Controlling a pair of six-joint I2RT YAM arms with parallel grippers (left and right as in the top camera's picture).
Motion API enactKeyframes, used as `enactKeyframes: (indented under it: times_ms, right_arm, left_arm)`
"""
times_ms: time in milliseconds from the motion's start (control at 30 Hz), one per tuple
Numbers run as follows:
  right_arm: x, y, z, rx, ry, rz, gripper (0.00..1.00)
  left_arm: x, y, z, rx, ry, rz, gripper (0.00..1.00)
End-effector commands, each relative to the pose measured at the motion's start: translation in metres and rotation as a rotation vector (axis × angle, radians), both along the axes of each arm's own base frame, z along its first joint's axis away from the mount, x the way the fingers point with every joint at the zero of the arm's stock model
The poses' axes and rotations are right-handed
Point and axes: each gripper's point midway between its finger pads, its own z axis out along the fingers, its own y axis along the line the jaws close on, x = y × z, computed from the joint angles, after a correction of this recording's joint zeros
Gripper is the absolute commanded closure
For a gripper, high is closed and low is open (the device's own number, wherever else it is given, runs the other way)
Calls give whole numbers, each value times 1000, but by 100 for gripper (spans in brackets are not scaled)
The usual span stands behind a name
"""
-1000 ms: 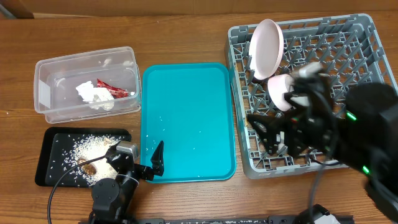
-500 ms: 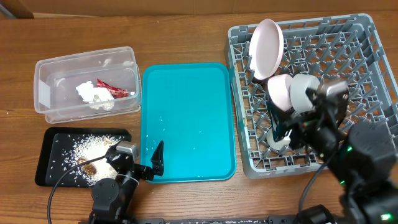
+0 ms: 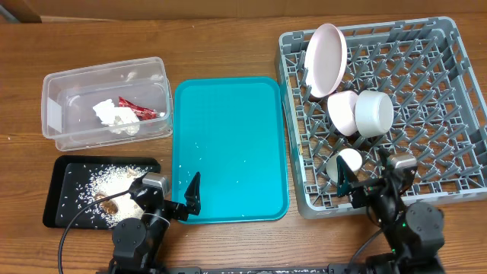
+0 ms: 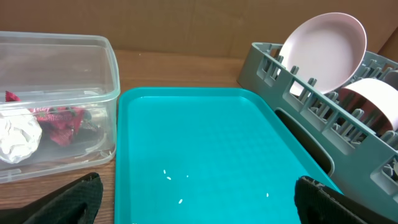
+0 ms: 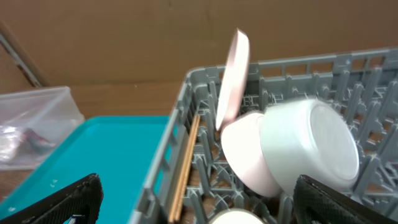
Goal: Sort waste into correct bins and load items into the dishwasher
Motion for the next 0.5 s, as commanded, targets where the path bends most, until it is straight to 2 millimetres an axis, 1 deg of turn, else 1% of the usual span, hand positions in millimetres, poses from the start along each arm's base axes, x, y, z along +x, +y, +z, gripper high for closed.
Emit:
enactKeyframes:
  times_ms: [0, 133, 200, 467]
  right_arm:
    - [-1, 1, -16, 15, -50, 12, 0]
    - [0, 1, -34, 20, -89, 9, 0]
    - [1, 1, -31, 21, -104, 8, 0]
    - [1, 1, -32, 21, -103, 8, 0]
  left_arm:
    - [0, 1, 1, 14, -11, -1, 0]
    - [0, 1, 1, 14, -11, -1, 0]
    - [0, 1, 1, 13, -11, -1, 0]
    - [0, 1, 1, 14, -11, -1, 0]
